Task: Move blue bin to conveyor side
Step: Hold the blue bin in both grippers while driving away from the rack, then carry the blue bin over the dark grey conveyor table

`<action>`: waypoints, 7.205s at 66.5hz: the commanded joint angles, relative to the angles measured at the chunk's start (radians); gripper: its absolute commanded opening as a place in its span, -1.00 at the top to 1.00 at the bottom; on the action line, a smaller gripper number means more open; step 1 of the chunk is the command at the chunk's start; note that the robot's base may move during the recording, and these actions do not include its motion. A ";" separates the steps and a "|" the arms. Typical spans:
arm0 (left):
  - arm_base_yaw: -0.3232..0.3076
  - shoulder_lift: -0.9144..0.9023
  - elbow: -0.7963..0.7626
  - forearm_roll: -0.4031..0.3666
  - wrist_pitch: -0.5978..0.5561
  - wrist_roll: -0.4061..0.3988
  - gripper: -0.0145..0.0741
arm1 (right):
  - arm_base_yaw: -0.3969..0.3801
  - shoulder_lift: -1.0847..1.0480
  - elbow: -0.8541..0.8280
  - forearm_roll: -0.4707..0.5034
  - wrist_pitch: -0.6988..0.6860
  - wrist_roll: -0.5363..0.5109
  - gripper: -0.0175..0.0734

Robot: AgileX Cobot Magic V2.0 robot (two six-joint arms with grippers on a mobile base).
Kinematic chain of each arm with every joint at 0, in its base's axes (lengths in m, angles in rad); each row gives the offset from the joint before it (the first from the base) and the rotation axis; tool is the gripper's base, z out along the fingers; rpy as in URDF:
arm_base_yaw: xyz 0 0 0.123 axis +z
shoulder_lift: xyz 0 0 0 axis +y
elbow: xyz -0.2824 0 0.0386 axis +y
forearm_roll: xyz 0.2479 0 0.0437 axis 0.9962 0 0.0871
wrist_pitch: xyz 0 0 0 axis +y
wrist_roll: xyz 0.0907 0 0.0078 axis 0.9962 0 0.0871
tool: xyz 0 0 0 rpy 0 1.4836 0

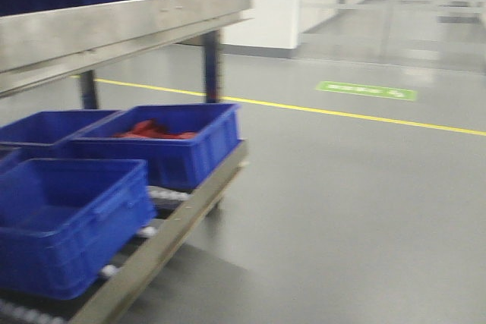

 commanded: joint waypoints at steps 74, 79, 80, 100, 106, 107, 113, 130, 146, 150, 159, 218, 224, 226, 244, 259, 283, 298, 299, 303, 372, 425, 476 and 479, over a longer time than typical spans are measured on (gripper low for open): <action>-0.002 -0.025 -0.020 0.026 -0.097 0.018 0.66 | -0.003 -0.024 -0.016 -0.076 -0.093 -0.021 0.78; -0.002 -0.025 -0.020 0.026 -0.097 0.018 0.66 | -0.003 -0.024 -0.016 -0.076 -0.093 -0.021 0.78; -0.002 -0.025 -0.020 0.026 -0.097 0.018 0.66 | -0.003 -0.024 -0.016 -0.076 -0.093 -0.021 0.78; -0.002 -0.025 -0.020 0.026 -0.097 0.018 0.66 | -0.003 -0.024 -0.016 -0.076 -0.093 -0.021 0.78; -0.002 -0.025 -0.020 0.026 -0.097 0.018 0.66 | -0.003 -0.024 -0.016 -0.076 -0.093 -0.021 0.78; -0.002 -0.025 -0.020 0.026 -0.097 0.018 0.66 | -0.003 -0.024 -0.016 -0.076 -0.093 -0.021 0.78; -0.002 -0.025 -0.020 0.026 -0.097 0.018 0.66 | -0.003 -0.024 -0.016 -0.076 -0.093 -0.021 0.78; -0.002 -0.025 -0.020 0.026 -0.097 0.018 0.66 | -0.003 -0.024 -0.016 -0.076 -0.093 -0.021 0.78; -0.002 -0.025 -0.020 0.026 -0.097 0.018 0.66 | -0.003 -0.024 -0.016 -0.076 -0.093 -0.021 0.78; -0.002 -0.025 -0.020 0.026 -0.097 0.018 0.66 | -0.003 -0.024 -0.016 -0.076 -0.093 -0.021 0.78; -0.002 -0.025 -0.020 0.026 -0.097 0.018 0.66 | -0.003 -0.024 -0.016 -0.076 -0.093 -0.021 0.78; -0.002 -0.025 -0.020 0.028 -0.097 0.018 0.66 | -0.003 -0.024 -0.016 -0.076 -0.093 -0.021 0.78; -0.002 -0.025 -0.020 0.028 -0.097 0.018 0.66 | -0.003 -0.024 -0.016 -0.076 -0.093 -0.021 0.78; -0.002 -0.025 -0.020 0.028 -0.097 0.018 0.66 | -0.003 -0.024 -0.016 -0.076 -0.093 -0.021 0.78; -0.002 -0.025 -0.020 0.028 -0.097 0.018 0.66 | -0.003 -0.024 -0.016 -0.076 -0.095 -0.021 0.78; -0.002 -0.025 -0.020 0.043 -0.098 0.018 0.66 | -0.003 -0.024 -0.016 -0.076 -0.095 -0.021 0.78; -0.002 -0.025 -0.020 0.047 -0.098 0.018 0.66 | -0.003 -0.024 -0.016 -0.076 -0.097 -0.021 0.78; -0.002 -0.025 -0.020 0.052 -0.098 0.018 0.66 | -0.003 -0.024 -0.016 -0.076 -0.097 -0.021 0.78; -0.002 -0.025 -0.020 0.052 -0.098 0.018 0.66 | -0.003 -0.024 -0.016 -0.076 -0.097 -0.021 0.78; -0.002 -0.025 -0.020 0.052 -0.098 0.018 0.66 | -0.003 -0.024 -0.016 -0.076 -0.097 -0.021 0.78; -0.002 -0.023 -0.020 0.067 -0.098 0.018 0.66 | -0.003 -0.024 -0.016 -0.076 -0.097 -0.021 0.78; -0.002 -0.023 -0.020 0.068 -0.098 0.018 0.66 | -0.003 -0.024 -0.016 -0.076 -0.097 -0.021 0.78; -0.002 -0.023 -0.020 0.068 -0.098 0.018 0.66 | -0.003 -0.024 -0.016 -0.076 -0.097 -0.021 0.78; -0.002 -0.023 -0.020 0.068 -0.098 0.018 0.66 | -0.003 -0.024 -0.016 -0.076 -0.097 -0.021 0.78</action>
